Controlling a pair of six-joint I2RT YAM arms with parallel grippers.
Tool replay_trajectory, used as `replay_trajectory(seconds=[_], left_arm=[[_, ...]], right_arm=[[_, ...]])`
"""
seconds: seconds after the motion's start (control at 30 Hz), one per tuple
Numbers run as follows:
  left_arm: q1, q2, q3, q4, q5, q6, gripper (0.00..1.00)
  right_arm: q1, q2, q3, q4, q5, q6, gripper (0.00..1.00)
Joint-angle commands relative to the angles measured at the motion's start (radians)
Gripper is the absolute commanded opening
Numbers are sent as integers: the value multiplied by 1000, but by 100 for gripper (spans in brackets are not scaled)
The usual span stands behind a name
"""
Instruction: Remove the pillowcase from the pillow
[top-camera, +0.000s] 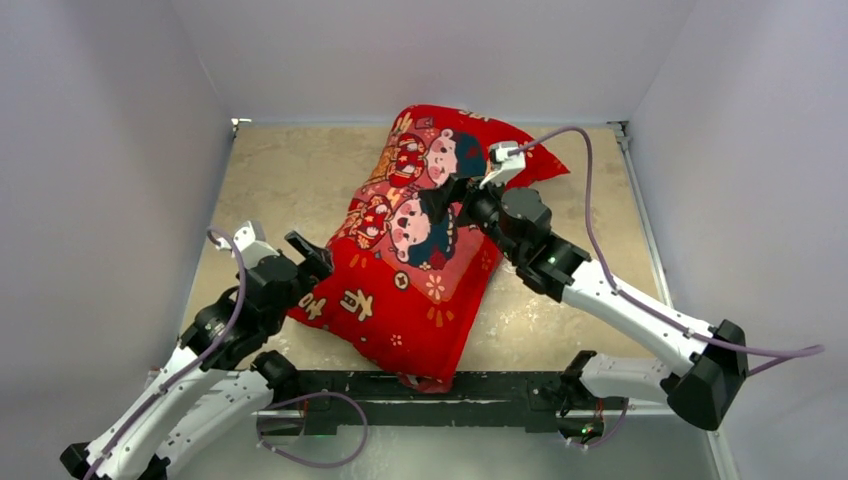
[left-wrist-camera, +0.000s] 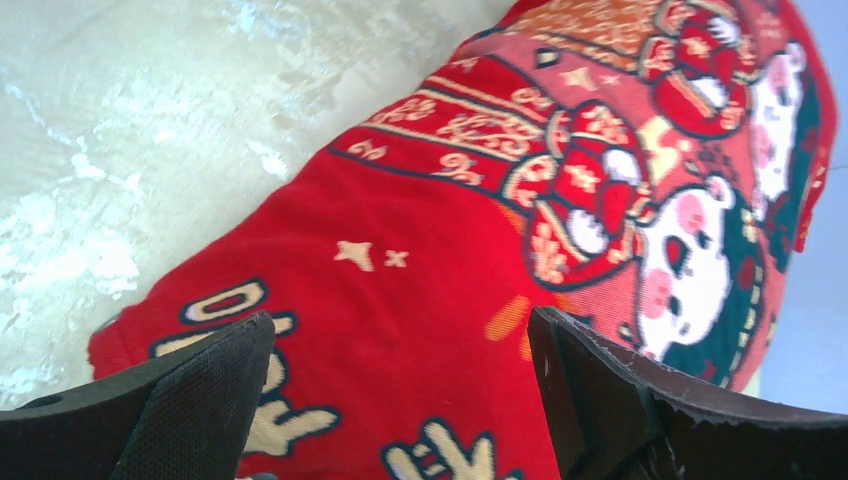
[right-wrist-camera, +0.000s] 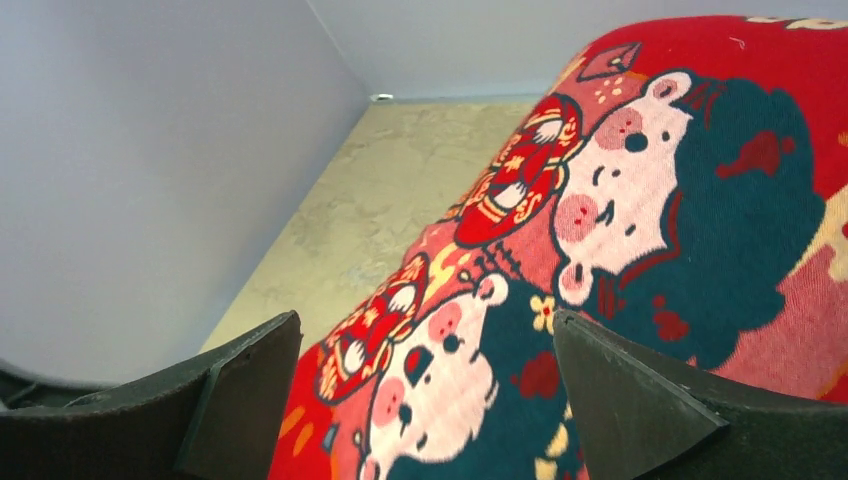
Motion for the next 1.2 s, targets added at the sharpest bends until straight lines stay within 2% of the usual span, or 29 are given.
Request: replay_trajectory(seconds=[0.0, 0.17, 0.27, 0.4, 0.47, 0.63, 0.67, 0.8, 1.0, 1.07, 1.17], left_arm=[[5, 21, -46, -47, 22, -50, 97], [5, 36, -131, 50, 84, -57, 97], [5, 61, -179, 99, 116, -67, 97], [5, 96, -247, 190, 157, -80, 98], [5, 120, -279, 250, 174, -85, 97], [5, 233, -296, 397, 197, -60, 97], [5, 260, -288, 426, 199, -45, 97], [7, 397, -204, 529, 207, 21, 97], [11, 625, 28, 658, 283, 152, 97], [15, 708, 118, 692, 294, 192, 97], [23, 823, 216, 713, 313, 234, 97]], right_arm=[[-3, 78, 81, -79, 150, -32, 99], [-51, 253, 155, -90, 178, 6, 99], [-59, 422, 184, -111, 212, 59, 99], [-69, 626, 227, -127, 162, 97, 97], [-69, 664, 211, -100, 133, 106, 80], [-68, 565, 158, -68, 177, 123, 9], [-68, 533, 160, -82, 205, 130, 0], [-69, 349, 159, -111, 308, 160, 0], [-71, 103, 134, -138, 531, 243, 0], [-76, 55, 85, -105, 541, 227, 0], [-128, 64, 40, -88, 452, 239, 0]])
